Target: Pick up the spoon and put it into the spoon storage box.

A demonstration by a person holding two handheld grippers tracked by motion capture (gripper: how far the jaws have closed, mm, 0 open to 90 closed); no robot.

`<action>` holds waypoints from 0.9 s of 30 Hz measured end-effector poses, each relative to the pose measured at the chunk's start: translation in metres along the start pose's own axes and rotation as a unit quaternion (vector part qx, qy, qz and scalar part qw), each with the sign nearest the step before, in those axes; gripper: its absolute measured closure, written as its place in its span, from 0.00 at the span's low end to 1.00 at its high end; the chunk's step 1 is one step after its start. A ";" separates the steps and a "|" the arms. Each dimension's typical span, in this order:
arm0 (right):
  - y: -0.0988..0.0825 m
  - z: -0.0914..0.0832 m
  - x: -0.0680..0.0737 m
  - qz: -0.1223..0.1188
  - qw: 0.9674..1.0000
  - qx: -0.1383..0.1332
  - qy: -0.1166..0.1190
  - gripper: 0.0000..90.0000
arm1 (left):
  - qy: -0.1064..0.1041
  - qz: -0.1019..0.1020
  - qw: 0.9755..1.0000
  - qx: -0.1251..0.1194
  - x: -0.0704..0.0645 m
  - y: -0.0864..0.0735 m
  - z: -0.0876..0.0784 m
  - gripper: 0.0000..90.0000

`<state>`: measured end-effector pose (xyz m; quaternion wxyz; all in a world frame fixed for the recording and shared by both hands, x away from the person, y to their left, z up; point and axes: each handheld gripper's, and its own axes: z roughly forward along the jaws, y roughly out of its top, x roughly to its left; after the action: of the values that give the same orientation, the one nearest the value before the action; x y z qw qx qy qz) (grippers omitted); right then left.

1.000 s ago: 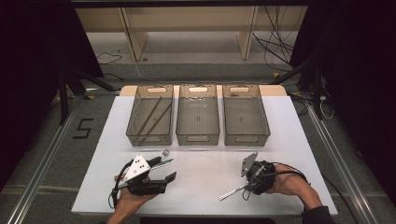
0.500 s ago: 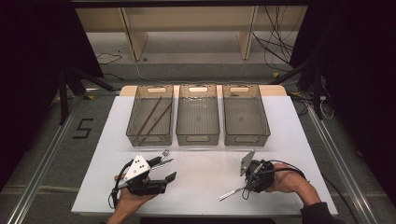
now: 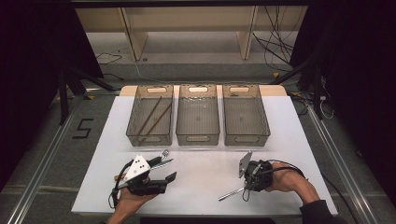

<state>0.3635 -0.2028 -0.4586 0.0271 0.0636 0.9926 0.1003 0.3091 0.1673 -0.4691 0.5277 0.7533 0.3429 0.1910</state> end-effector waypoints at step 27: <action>0.011 0.002 0.005 -0.064 0.997 0.038 -0.001 0.85 | 0.000 -0.002 1.000 0.002 0.000 0.001 0.000 0.23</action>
<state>0.3598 -0.1911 -0.4589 0.0324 0.0010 0.9977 0.0601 0.3091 0.1667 -0.4687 0.5269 0.7536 0.3443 0.1892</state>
